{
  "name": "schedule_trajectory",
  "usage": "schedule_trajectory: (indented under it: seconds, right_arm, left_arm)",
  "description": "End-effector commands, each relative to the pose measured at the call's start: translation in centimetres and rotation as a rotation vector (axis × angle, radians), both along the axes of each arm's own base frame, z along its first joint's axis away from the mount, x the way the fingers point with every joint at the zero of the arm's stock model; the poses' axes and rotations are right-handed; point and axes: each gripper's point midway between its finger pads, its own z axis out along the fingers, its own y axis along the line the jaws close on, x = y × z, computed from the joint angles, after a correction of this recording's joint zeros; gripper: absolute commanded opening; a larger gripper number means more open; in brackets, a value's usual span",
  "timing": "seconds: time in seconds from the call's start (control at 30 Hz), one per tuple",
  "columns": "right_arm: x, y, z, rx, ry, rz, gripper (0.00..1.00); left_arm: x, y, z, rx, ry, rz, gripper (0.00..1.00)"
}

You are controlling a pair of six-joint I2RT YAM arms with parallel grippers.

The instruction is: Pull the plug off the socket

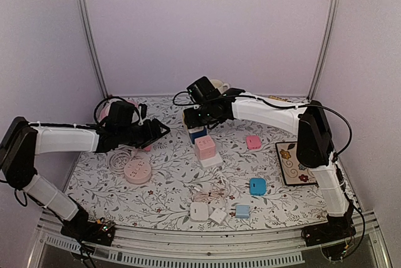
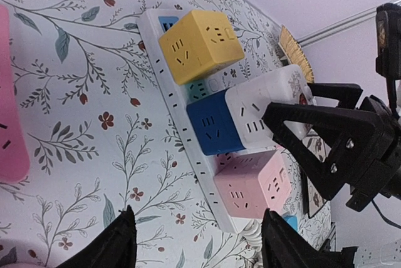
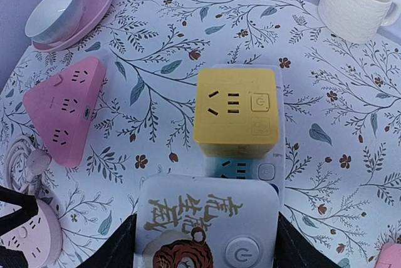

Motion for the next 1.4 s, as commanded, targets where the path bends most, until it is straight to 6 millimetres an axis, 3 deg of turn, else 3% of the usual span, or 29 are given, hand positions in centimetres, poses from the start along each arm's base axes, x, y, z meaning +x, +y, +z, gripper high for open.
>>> schedule_trajectory:
  seconds: [0.0,0.23,0.43,0.63,1.37]
  right_arm:
    - [-0.6,0.2,1.5,-0.004,-0.017,0.044,0.35]
    - [-3.3,0.0,4.1,0.046,-0.069,0.193,0.28]
    - [-5.7,-1.1,3.5,0.039,-0.078,0.297,0.26]
    - [-6.9,-1.5,4.0,0.076,-0.092,0.338,0.26]
    - [-5.0,-0.4,9.1,0.256,-0.082,0.250,0.20]
  left_arm:
    - [0.4,-0.7,-0.5,-0.062,0.018,-0.031,0.68]
    - [0.6,-2.3,-2.1,-0.145,0.085,-0.077,0.67]
    - [1.2,-3.1,-2.7,-0.182,0.109,-0.089,0.67]
    - [1.9,-4.2,-3.3,-0.214,0.132,-0.107,0.65]
    - [0.5,-7.3,-4.7,-0.221,0.165,-0.181,0.64]
